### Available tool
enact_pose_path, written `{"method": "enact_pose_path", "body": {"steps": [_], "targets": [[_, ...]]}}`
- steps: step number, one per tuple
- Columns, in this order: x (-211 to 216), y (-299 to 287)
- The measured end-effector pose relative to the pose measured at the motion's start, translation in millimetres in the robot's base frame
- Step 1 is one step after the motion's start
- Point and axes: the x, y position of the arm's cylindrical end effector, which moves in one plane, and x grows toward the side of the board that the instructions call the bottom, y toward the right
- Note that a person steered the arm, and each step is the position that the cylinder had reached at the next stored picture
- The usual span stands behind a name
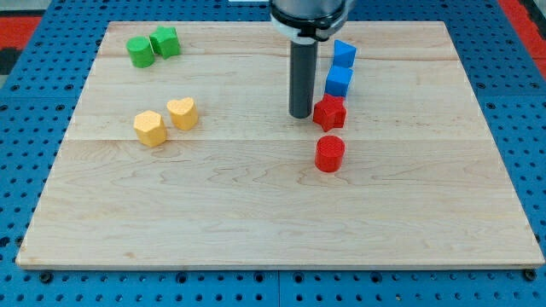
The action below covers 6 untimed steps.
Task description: Place red circle below red star
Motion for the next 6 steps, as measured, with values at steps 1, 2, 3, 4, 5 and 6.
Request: {"method": "enact_pose_path", "body": {"steps": [1,2,3,4,5,6], "targets": [[0.0,20.8],[0.7,-10.5],[28.5,-28.8],[49.6,-31.5],[76.5,-32.8],[83.9,1.1]]}}
